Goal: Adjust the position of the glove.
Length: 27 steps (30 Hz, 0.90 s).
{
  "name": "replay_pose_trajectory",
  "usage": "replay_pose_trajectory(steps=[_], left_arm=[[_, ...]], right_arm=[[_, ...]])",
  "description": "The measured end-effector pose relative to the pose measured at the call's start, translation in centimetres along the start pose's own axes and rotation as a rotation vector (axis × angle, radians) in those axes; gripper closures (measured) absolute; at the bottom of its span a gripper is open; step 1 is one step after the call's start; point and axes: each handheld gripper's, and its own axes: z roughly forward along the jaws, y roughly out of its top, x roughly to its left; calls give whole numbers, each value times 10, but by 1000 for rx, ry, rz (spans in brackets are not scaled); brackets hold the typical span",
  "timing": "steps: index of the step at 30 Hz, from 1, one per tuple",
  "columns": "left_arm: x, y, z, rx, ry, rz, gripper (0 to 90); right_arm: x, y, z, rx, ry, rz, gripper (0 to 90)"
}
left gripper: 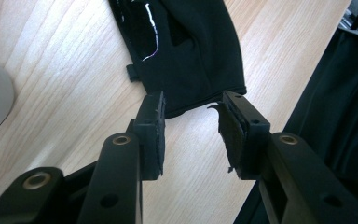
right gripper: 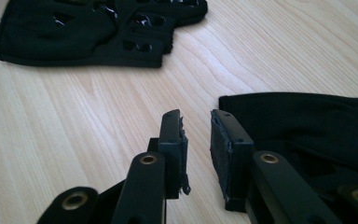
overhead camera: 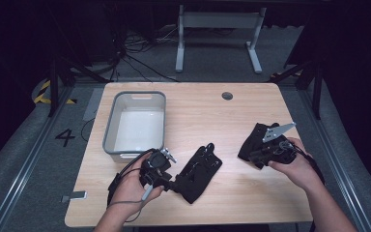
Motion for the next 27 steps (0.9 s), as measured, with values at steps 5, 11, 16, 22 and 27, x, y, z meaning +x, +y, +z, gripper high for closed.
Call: replay_pose_trajectory(steps=[5, 11, 16, 22, 27], left_arm=[[-4, 0, -6, -46, -10, 2, 607], [-5, -1, -11, -76, -12, -10, 600], [-7, -2, -14, -90, -16, -16, 615], [-9, -1, -16, -92, -18, -19, 633], [-11, 0, -18, -90, -14, -22, 636]], right_arm=[[2, 3, -2, -24, 16, 7, 795], [6, 5, -4, -32, 22, -3, 811], [8, 6, -3, -28, 22, -7, 813], [10, 9, -2, -30, 28, -9, 814], [12, 22, 8, -32, 51, -17, 805]])
